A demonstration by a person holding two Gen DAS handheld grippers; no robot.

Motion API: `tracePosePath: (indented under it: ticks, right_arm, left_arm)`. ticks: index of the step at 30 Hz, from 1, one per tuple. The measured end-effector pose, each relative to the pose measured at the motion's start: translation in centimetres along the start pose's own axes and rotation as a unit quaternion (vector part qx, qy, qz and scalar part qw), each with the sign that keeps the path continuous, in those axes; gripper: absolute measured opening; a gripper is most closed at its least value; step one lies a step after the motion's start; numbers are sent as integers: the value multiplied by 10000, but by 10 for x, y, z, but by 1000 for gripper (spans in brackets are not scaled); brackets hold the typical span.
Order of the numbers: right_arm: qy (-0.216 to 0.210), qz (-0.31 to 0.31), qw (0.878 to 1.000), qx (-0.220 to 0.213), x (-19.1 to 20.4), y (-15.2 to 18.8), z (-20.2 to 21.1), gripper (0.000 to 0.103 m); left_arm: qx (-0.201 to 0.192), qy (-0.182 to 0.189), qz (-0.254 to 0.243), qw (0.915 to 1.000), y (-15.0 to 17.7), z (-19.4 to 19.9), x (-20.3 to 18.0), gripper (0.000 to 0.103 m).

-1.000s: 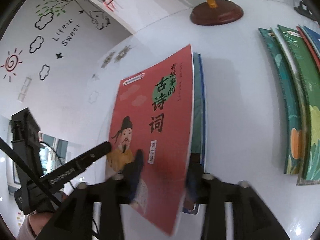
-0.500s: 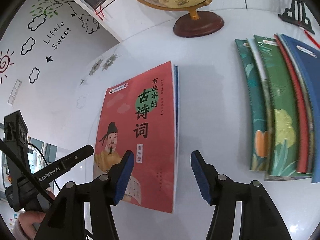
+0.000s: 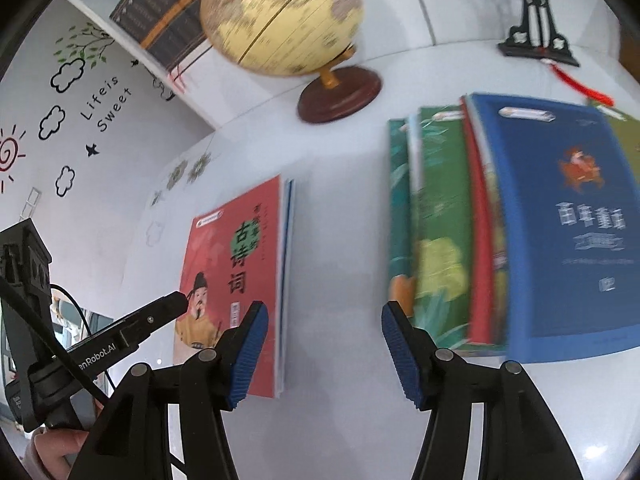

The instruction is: Organize books

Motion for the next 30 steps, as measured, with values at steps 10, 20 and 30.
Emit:
tracePosePath:
  ticks: [10, 20, 30]
  right_arm:
    - [6, -111, 9996, -245, -55, -4, 44, 57]
    - [-226, -350, 9978, -522, -131, 7, 81, 59]
    - [-307, -632, 9961, -537, -212, 20, 96, 66]
  left_arm:
    - [-111, 168, -375, 9991, 14, 1, -79, 31]
    - [138, 623, -569, 9963, 31, -20, -150, 31]
    - [535, 953, -775, 9910, 55, -63, -203, 31]
Point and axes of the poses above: each gripper's, at about its wrist camera, not at the fingertips, and z roughly against the way its jaws point, x to its left, y to its underside, the point moved 4 cm from there along -z, roughly the way its jaws point, and after that the axes turned 13 degrees about z, right-handed, at the moved point
